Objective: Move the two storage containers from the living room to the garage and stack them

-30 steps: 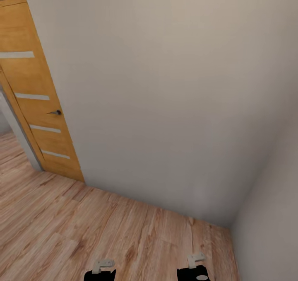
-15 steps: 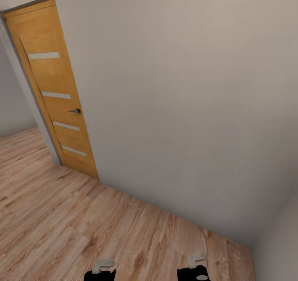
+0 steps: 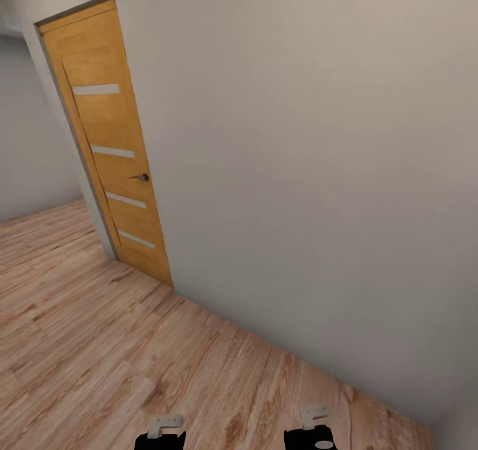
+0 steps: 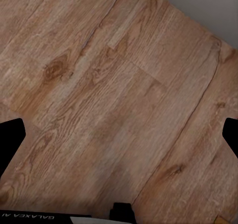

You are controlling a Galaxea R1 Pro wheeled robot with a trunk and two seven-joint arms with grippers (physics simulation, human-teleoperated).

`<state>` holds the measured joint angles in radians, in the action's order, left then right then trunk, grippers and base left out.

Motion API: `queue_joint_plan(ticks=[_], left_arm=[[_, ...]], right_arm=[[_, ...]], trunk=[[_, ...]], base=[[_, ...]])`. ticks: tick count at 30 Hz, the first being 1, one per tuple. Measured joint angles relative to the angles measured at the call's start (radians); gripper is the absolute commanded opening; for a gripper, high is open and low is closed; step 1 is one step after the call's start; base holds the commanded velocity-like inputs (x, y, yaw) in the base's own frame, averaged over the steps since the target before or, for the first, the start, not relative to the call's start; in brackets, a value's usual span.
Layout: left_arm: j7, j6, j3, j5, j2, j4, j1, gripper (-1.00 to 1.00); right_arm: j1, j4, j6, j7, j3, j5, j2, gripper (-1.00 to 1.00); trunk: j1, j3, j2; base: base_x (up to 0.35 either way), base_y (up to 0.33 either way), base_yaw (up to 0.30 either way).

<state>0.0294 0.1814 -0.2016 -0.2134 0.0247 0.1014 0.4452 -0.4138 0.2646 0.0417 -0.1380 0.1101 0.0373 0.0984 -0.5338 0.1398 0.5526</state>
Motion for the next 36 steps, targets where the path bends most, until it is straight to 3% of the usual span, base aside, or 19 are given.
queue_joint_plan(ticks=[9, 36], left_arm=[[0.000, 0.000, 0.000, 0.000, 0.000, 0.000, 0.000, 1.00], [0.000, 0.000, 0.000, 0.000, 0.000, 0.000, 0.000, 1.00]], right_arm=[[0.000, 0.000, 0.000, -0.001, 0.000, 0.000, 0.000, 1.00], [0.000, 0.000, 0.001, -0.004, 0.000, 0.000, 0.001, 1.00]], trunk=[[0.000, 0.000, 0.000], [0.000, 0.012, 0.000]], base=[[0.147, 0.000, 0.105], [0.147, 0.000, 0.275]])
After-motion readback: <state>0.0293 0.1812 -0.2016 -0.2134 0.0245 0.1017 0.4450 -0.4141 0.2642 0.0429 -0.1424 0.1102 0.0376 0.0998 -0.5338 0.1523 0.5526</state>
